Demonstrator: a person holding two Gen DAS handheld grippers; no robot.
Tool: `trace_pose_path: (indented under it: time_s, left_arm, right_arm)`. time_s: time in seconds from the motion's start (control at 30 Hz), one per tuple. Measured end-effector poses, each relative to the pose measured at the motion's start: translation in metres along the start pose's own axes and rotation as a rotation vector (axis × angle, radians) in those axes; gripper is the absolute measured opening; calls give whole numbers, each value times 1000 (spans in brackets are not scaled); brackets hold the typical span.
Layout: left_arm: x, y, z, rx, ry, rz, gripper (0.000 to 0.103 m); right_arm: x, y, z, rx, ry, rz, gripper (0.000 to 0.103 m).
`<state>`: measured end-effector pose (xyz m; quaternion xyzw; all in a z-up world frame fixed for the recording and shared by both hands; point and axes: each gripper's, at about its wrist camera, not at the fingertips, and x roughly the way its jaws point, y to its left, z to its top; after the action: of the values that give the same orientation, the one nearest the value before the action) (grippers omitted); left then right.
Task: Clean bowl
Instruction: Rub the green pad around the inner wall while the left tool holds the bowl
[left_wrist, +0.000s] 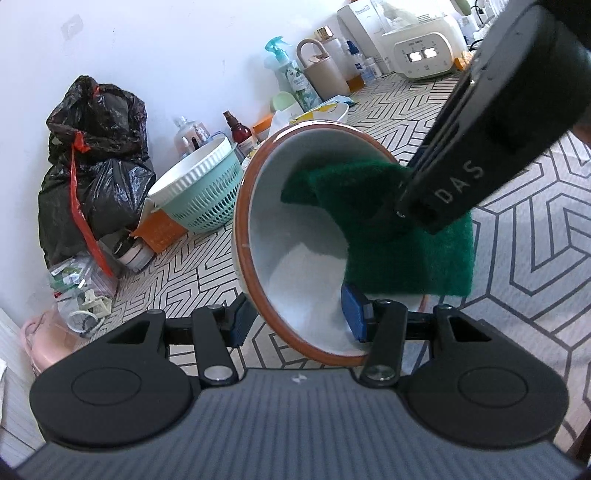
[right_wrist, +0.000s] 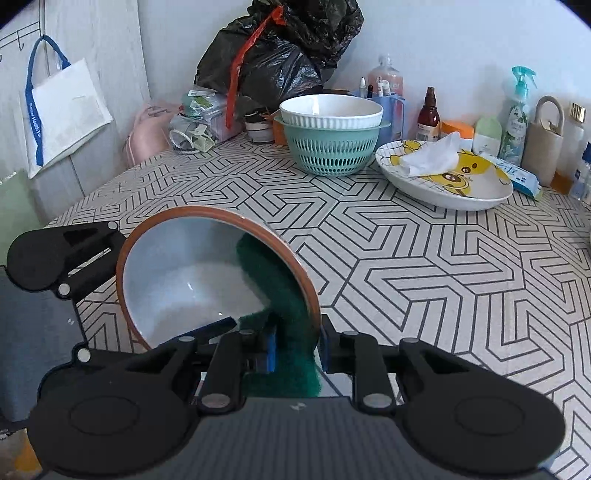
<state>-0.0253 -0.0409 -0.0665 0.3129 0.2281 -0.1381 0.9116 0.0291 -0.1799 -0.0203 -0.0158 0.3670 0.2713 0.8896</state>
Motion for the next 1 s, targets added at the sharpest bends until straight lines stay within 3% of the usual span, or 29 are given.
trace_pose_path:
  time_s: [0.67, 1.0]
  left_arm:
    - [-3, -2, -3, 3, -16, -11, 49]
    - [-3, -5, -4, 5, -27, -10, 49]
  right_arm:
    - [-18, 3, 22, -12, -43, -18, 22]
    - [4, -15, 9, 39, 12, 25, 27]
